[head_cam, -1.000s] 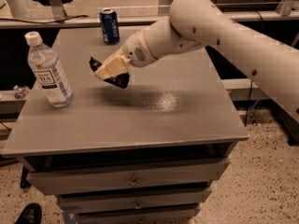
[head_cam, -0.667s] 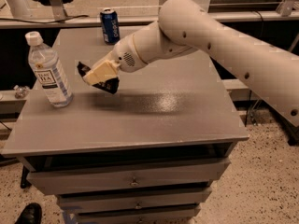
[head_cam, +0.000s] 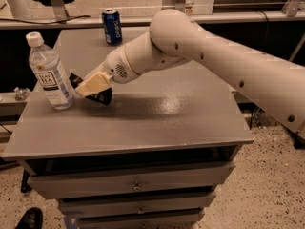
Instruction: Move rxbar chocolate near blue plastic bottle
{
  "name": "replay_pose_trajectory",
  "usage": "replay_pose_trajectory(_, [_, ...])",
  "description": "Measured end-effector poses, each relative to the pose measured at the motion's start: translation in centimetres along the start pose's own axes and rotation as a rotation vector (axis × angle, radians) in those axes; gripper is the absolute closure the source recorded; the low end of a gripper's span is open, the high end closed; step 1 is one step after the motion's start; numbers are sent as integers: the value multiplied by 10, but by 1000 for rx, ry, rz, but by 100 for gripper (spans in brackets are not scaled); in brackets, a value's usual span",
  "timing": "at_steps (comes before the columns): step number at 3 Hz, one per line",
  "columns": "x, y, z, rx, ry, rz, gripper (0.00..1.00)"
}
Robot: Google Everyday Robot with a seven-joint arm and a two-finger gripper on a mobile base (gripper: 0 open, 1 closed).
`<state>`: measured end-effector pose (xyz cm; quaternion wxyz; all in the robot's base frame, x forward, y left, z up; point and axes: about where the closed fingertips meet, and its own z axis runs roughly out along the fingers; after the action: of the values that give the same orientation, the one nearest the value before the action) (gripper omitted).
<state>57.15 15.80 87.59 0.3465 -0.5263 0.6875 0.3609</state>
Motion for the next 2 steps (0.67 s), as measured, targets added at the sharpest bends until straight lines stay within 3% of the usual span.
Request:
replay_pose_trajectory(1, [8,1,9,-10,5,2,84])
replay_pose_trajectory(2, [15,1,15,-15,9,0,61])
